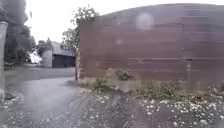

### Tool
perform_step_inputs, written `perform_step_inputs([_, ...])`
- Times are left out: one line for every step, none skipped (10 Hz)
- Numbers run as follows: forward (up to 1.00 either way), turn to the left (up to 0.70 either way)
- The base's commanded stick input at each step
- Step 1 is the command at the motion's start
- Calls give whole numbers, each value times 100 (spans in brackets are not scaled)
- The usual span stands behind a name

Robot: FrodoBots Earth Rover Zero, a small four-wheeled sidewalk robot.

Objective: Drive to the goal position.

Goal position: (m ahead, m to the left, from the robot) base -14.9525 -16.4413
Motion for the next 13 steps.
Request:
perform_step_inputs([4,1])
perform_step_inputs([4,-10])
perform_step_inputs([4,-16])
perform_step_inputs([4,-16])
perform_step_inputs([4,-16])
perform_step_inputs([4,-16])
perform_step_inputs([4,-16])
perform_step_inputs([4,-16])
perform_step_inputs([4,-16])
perform_step_inputs([-21,-25])
perform_step_inputs([-40,-24])
perform_step_inputs([-43,-7])
perform_step_inputs([-45,2])
